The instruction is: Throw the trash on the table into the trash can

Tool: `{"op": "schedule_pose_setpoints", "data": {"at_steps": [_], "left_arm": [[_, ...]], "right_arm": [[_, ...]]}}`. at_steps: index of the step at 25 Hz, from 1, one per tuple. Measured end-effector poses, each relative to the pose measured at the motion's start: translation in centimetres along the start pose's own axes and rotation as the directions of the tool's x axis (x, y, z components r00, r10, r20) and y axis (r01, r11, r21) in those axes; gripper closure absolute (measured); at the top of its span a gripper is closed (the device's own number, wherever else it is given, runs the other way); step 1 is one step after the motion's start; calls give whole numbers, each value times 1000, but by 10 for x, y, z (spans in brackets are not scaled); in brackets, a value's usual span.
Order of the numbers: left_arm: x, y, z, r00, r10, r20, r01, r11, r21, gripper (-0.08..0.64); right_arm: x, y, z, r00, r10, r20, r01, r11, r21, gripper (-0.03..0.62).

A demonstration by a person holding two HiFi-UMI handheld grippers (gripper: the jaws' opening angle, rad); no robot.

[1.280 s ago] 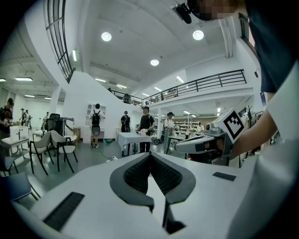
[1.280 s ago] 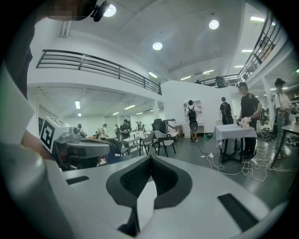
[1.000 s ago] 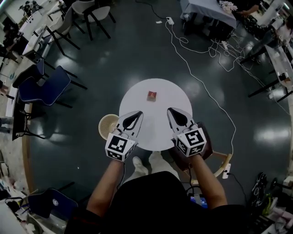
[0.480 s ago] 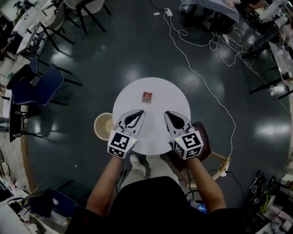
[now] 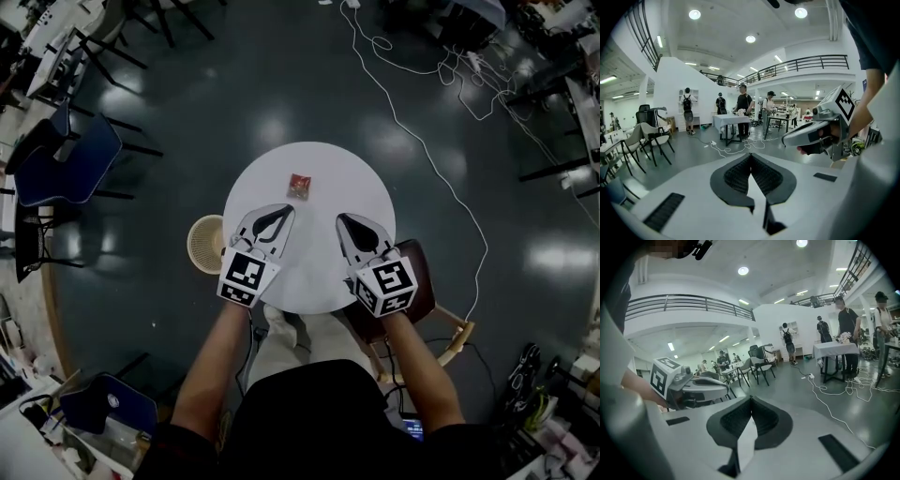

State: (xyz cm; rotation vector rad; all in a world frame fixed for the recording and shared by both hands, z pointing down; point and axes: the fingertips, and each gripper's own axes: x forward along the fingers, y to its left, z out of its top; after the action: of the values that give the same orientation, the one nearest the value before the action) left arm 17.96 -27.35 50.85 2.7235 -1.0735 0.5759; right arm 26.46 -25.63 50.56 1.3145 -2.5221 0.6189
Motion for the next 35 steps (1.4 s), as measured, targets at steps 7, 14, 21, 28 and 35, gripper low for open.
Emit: {"op": "schedule_pose_setpoints", "data": {"at_steps": [7,14,21,28,35], "left_arm": [[35,5,-19,1000,1,7,-1,1000,-24,545],[66,12,-46,998,11,-57,-12,1000,-11,527],[91,20,-83,990,-6,-143,9,1000,19,380],[121,25,-113,973,-13,-229,32,996,82,294],[147,31,-151,941,-25,-339,56,995,83,219]], "right_arm": [[15,-22,-19,1000,-7,-16,7,1000,25,575],[23,-39,-41,999,-13,-40,15,998,55,575],[37,-47,-62,998,-12,-56,17,996,90,575],[45,-60,-74,997,-16,-70,24,993,115,575],[49,-68,-93,996,-19,-89,31,990,135,575]]}}
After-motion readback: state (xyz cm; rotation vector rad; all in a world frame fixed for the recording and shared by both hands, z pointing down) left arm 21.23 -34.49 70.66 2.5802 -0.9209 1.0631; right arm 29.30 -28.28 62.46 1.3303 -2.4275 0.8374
